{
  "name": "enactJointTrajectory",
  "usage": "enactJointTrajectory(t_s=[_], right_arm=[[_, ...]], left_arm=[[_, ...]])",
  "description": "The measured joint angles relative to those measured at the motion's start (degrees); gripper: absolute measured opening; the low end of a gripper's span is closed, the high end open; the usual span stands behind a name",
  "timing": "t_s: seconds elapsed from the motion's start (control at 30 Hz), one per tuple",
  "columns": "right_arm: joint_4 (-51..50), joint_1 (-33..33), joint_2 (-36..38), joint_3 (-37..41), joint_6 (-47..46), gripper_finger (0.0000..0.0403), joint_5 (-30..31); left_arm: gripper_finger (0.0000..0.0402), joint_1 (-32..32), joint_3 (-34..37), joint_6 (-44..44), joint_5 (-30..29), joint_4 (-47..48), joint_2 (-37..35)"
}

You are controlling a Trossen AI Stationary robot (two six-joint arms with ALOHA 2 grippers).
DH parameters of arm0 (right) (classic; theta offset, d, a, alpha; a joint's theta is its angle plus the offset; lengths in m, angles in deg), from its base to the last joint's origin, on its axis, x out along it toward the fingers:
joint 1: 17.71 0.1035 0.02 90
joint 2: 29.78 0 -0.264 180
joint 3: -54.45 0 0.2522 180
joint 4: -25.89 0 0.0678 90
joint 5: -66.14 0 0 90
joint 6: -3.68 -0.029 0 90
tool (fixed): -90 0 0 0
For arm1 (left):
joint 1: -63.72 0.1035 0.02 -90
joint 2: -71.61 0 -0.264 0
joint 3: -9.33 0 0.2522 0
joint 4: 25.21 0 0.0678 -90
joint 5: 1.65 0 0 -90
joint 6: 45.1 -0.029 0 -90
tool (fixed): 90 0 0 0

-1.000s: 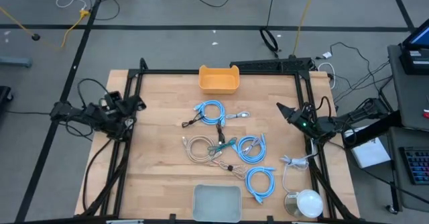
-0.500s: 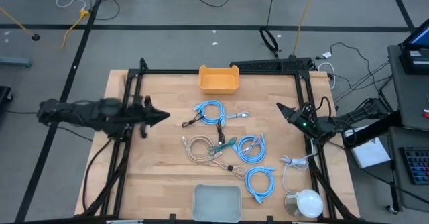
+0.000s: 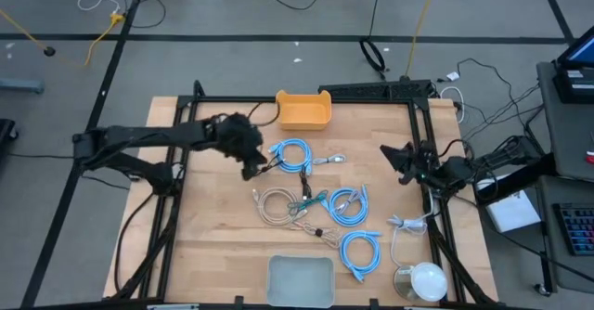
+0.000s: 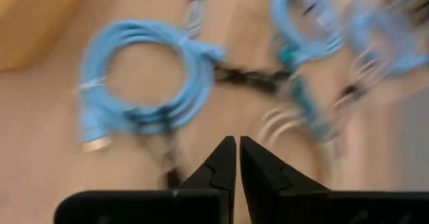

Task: Sort cables into bins
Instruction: Put the black charger cable into the yellow bin

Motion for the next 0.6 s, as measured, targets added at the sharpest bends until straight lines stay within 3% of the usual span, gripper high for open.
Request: enactJointTrajectory(t_s=[0.07,0.17,0.33,0.6], right_arm=[[-2.6,-0.5,-1.0,-3.1,2.9,0.0019,-0.9],[-13.3,-1.2,-3.9,-7.3,3.5,0.0049,-0.8],[-29.0,-4.2,-8.5,-11.4,-3.9,0.0124,0.1],[-27.4,-9.1,-11.9,-9.2,-8.0,0.0202,5.5]], left_arm=[[0.0024,1.4,0.0,1.5,3.4,-2.0,2.0],[0.0024,2.2,-0.1,0.8,3.8,-1.4,2.5],[0.0036,2.8,-2.4,-2.9,6.5,4.7,2.0],[0.0145,3.3,-7.6,1.1,6.8,8.0,4.8]])
